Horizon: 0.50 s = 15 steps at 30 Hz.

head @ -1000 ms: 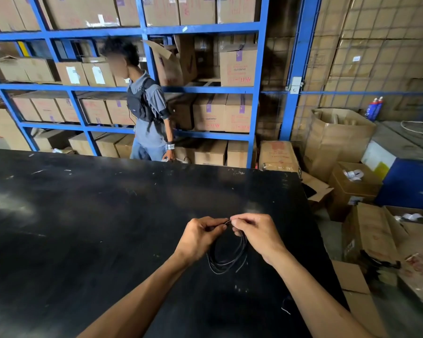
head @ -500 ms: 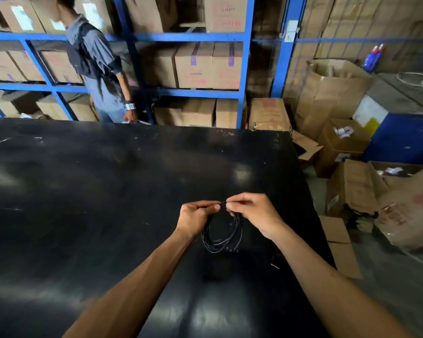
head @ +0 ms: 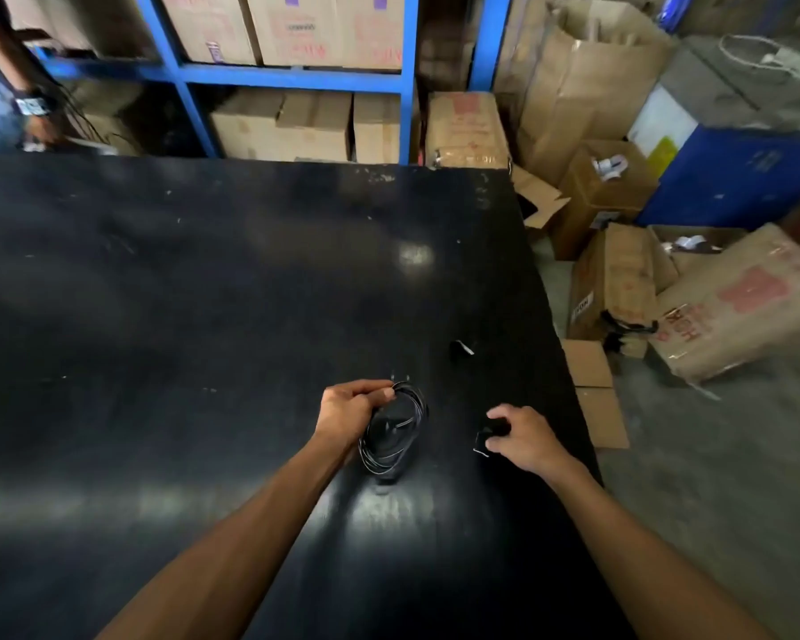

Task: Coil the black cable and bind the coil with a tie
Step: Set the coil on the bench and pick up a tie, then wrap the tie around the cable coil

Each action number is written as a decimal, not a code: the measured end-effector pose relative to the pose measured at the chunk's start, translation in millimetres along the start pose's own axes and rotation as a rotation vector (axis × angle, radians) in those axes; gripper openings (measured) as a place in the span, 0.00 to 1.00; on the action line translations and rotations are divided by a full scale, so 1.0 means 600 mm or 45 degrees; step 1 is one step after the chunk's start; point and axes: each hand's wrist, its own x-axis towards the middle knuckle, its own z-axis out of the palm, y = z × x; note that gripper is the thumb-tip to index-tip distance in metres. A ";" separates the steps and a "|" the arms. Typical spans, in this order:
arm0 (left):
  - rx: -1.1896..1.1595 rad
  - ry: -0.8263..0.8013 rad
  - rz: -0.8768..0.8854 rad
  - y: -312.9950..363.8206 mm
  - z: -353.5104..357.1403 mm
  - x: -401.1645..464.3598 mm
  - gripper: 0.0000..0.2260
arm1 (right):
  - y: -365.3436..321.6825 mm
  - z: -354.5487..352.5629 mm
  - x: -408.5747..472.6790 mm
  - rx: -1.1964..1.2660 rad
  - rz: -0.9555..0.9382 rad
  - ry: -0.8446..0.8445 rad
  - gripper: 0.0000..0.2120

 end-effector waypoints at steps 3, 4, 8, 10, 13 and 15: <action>0.004 -0.002 -0.008 -0.005 0.006 0.005 0.06 | 0.016 0.024 0.013 -0.086 -0.022 0.013 0.24; -0.001 -0.005 -0.008 -0.006 0.006 0.007 0.06 | 0.019 0.030 0.018 -0.106 -0.029 0.035 0.23; 0.005 -0.023 -0.018 -0.011 0.001 0.017 0.07 | 0.022 0.037 0.032 -0.232 -0.043 0.132 0.15; 0.037 -0.027 -0.022 -0.013 -0.003 0.017 0.06 | 0.021 0.037 0.036 -0.322 -0.047 0.153 0.11; 0.065 -0.040 -0.023 -0.014 -0.004 0.013 0.06 | 0.019 0.036 0.039 -0.293 -0.052 0.142 0.11; 0.070 -0.053 -0.011 -0.012 -0.003 0.009 0.06 | 0.009 0.028 0.039 -0.122 -0.090 0.163 0.09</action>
